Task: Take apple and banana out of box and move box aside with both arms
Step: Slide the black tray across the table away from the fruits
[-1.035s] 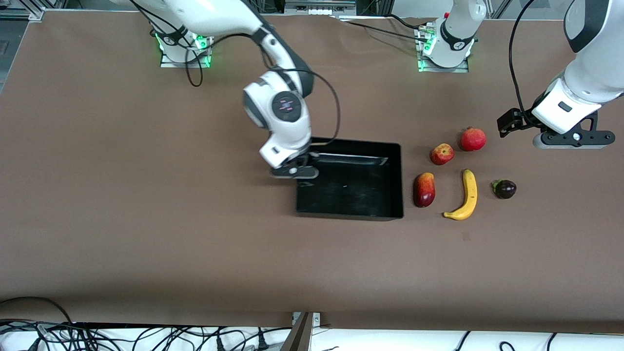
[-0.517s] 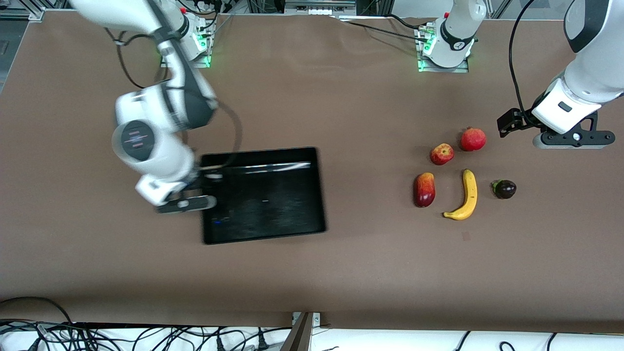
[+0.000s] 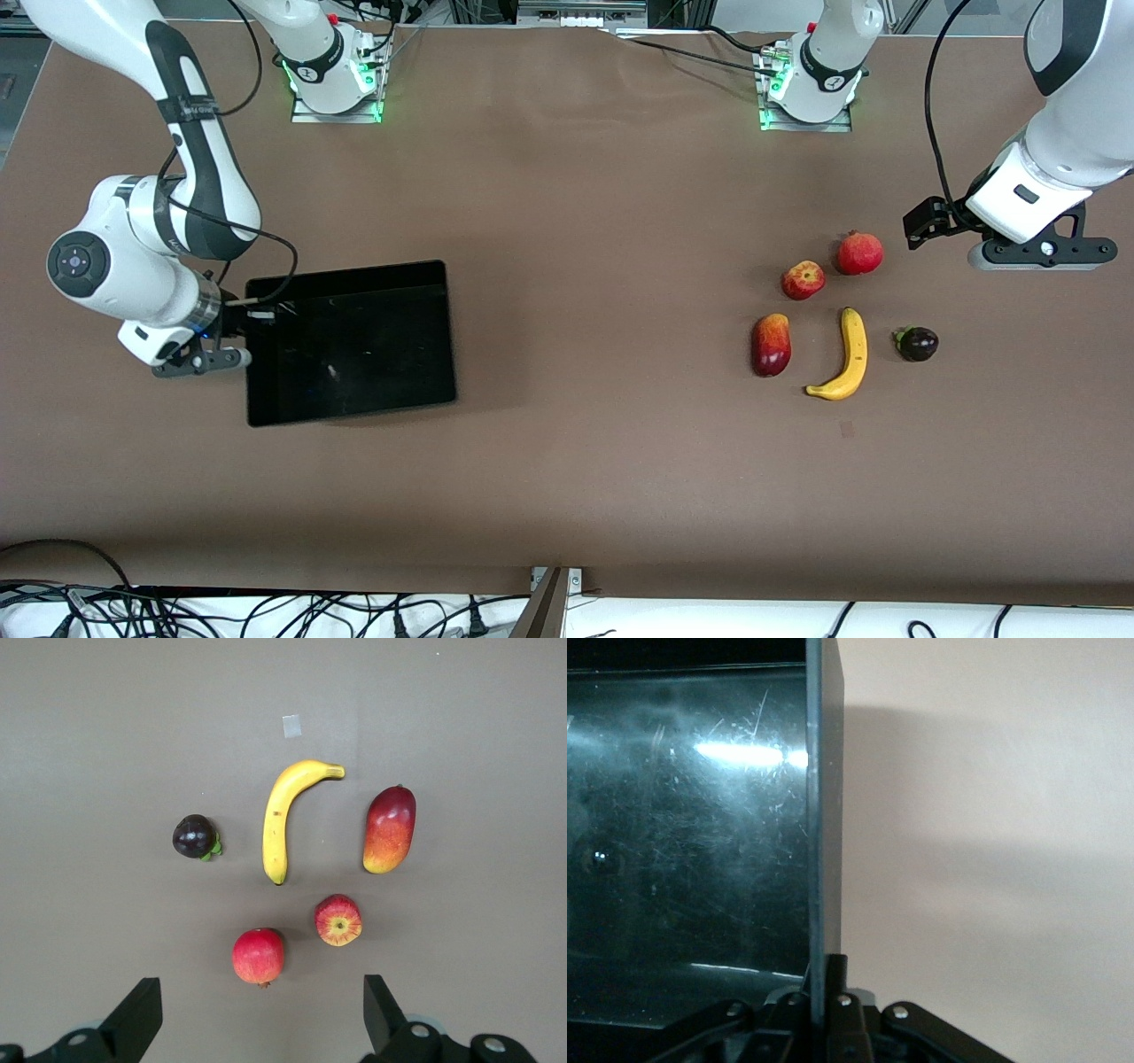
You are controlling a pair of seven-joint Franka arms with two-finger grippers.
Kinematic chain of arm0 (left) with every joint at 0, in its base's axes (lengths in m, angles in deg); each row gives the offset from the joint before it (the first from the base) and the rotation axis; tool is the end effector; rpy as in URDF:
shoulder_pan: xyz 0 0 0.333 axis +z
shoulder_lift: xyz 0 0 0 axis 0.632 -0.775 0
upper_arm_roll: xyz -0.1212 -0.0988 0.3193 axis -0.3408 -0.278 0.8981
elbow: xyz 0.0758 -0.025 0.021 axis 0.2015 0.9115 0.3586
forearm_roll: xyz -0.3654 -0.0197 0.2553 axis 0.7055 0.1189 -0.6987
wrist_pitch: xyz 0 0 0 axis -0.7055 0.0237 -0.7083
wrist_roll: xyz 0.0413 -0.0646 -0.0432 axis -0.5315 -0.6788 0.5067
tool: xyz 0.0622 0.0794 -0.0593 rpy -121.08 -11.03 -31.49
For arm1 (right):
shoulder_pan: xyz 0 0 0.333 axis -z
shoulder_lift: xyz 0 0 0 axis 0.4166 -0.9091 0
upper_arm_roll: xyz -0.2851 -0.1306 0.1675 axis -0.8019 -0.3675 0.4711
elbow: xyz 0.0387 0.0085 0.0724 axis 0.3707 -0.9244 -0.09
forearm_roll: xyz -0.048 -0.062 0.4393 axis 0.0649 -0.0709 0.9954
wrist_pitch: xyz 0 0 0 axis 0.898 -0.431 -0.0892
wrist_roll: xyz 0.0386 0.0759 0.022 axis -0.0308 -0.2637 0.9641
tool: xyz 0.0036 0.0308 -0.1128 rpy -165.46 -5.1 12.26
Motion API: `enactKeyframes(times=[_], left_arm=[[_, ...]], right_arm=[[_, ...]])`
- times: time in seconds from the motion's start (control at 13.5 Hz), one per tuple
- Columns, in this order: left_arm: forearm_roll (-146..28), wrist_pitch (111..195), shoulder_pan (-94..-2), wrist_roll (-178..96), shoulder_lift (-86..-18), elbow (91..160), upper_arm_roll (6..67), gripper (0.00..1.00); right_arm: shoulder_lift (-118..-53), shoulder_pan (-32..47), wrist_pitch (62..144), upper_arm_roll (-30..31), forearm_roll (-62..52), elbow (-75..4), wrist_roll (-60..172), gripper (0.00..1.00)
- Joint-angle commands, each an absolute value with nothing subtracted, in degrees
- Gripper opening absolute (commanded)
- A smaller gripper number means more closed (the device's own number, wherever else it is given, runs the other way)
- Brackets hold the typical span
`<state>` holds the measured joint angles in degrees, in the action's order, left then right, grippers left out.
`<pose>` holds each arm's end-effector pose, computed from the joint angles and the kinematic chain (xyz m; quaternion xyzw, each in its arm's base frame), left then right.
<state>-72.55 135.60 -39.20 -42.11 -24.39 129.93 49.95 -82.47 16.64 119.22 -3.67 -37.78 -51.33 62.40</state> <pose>0.5987 -0.0414 0.5554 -0.9989 0.0006 0.0212 0.0422 0.6480 -0.0126 0.2614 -0.9974 -0.0646 0.0309 0.0030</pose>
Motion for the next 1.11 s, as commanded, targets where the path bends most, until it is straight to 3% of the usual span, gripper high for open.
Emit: enactKeyframes(times=[0.0, 0.3, 0.37, 0.44, 0.67, 1.03], left_arm=[[-72.8, 134.2, -38.9, -42.7, -24.9, 128.6, 49.6, 1.00], [-72.8, 134.4, -38.8, -42.7, -24.9, 128.6, 49.7, 1.00], [-72.8, 134.3, -38.8, -42.7, -24.9, 128.6, 49.7, 1.00], [-72.8, 134.2, -38.8, -42.7, -24.9, 128.7, 49.8, 1.00], [-72.8, 134.5, -38.9, -42.7, -25.0, 128.0, 49.7, 1.00], [-72.8, 134.5, -38.9, -42.7, -25.1, 127.9, 49.7, 1.00]], right_arm=[[-78.2, 16.4, 126.3, -5.5, -33.8, -61.6, 63.9, 0.00], [-78.7, 16.9, 127.7, -6.8, -32.5, -63.6, 64.0, 0.03], [-78.6, 16.9, 127.5, -6.7, -32.5, -63.5, 64.0, 0.71], [-78.2, 16.8, 127.4, -6.7, -32.6, -62.9, 64.2, 1.00], [-75.1, 16.7, 121.8, -6.2, -32.6, -57.6, 64.8, 1.00], [-74.1, 15.4, 92.2, -5.9, -33.4, -34.6, 60.5, 1.00]])
